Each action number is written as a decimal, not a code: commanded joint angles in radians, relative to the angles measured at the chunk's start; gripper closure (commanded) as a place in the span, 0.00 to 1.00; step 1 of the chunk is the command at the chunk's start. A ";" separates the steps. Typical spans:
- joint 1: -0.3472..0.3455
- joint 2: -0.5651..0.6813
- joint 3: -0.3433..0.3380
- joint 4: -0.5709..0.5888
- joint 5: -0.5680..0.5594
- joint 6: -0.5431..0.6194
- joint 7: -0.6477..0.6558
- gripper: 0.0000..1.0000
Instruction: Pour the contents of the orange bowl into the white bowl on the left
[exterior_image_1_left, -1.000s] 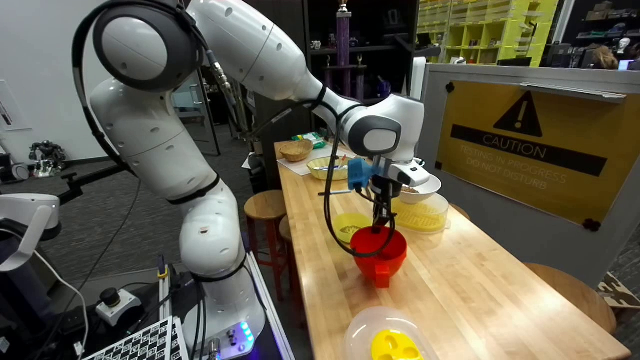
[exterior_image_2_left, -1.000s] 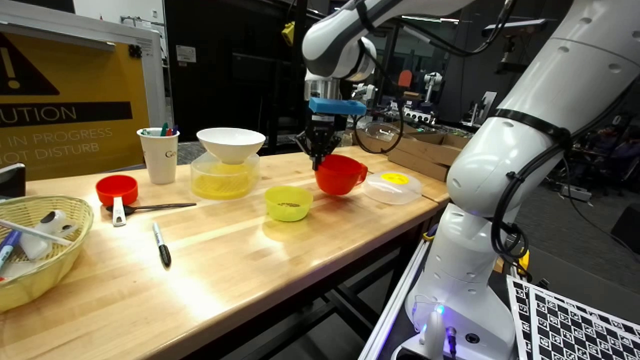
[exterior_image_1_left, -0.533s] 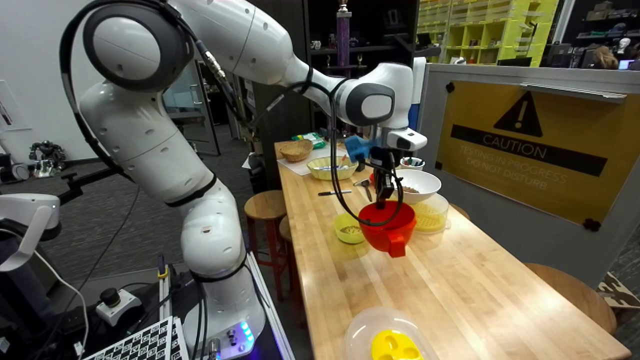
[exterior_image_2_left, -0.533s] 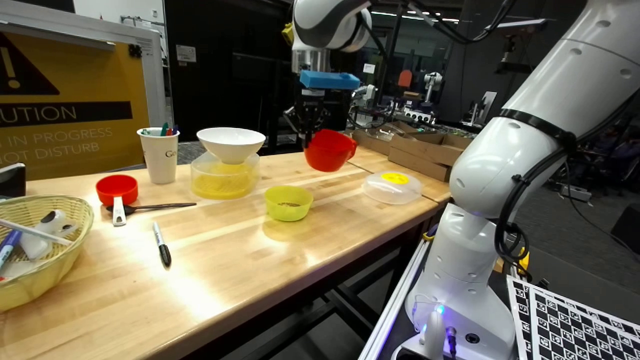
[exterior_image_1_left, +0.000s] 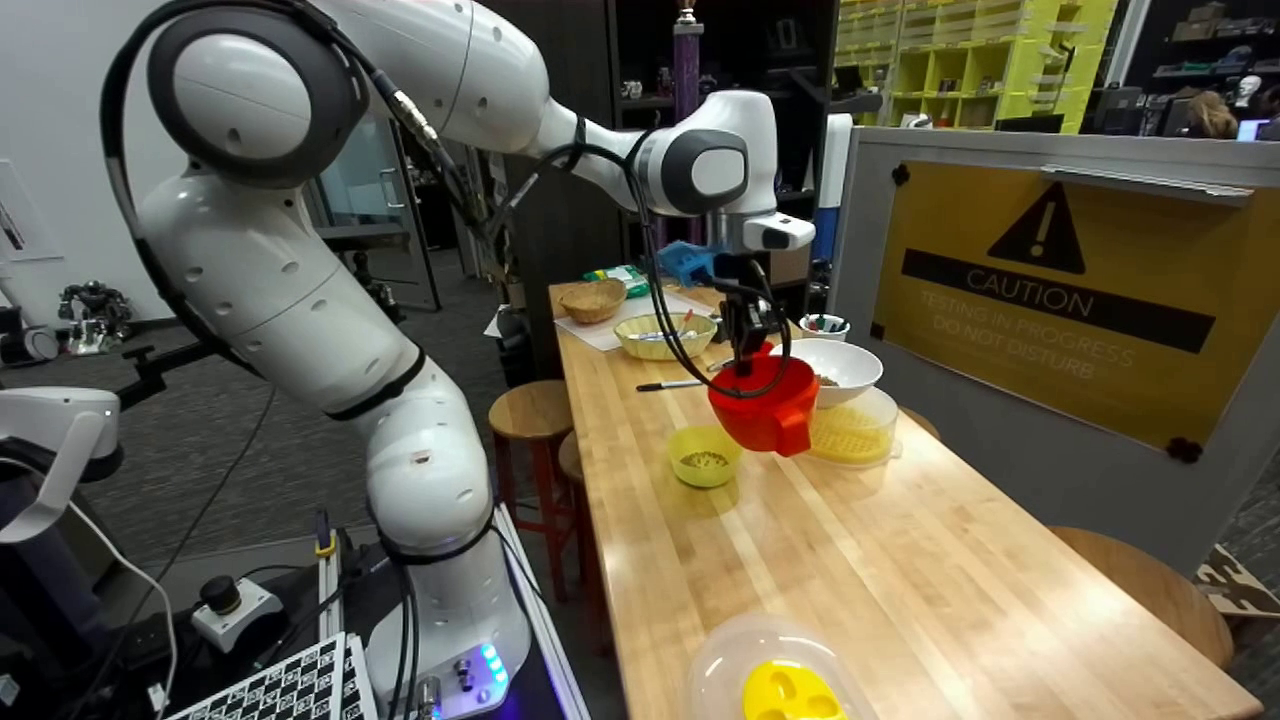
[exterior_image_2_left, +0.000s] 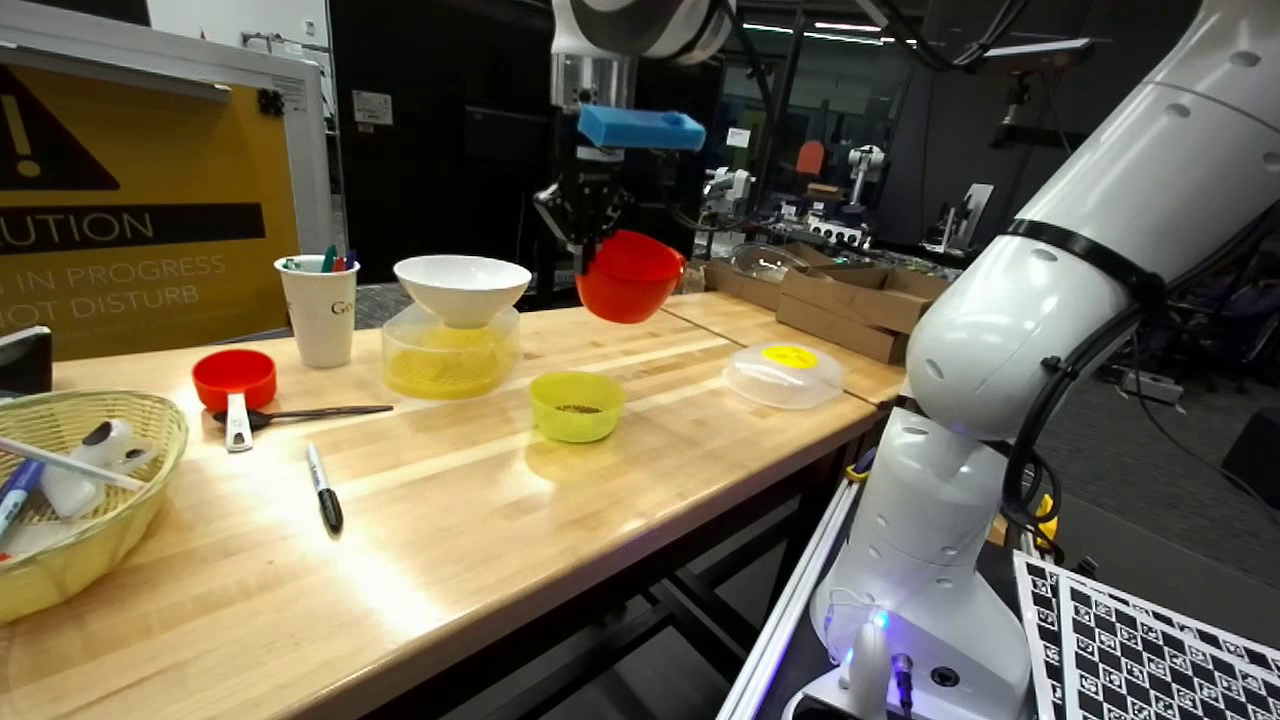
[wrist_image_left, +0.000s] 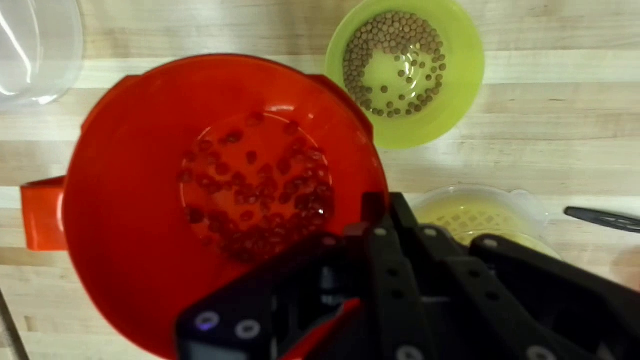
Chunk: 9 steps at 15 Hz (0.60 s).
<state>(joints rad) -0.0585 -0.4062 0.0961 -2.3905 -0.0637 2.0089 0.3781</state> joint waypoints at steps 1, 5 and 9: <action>0.020 -0.030 0.014 -0.008 -0.024 -0.016 -0.023 0.99; 0.035 -0.026 0.027 0.002 -0.028 -0.011 -0.039 0.99; 0.037 -0.015 0.034 0.029 -0.042 -0.010 -0.048 0.99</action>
<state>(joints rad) -0.0285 -0.4108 0.1266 -2.3838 -0.0732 2.0095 0.3419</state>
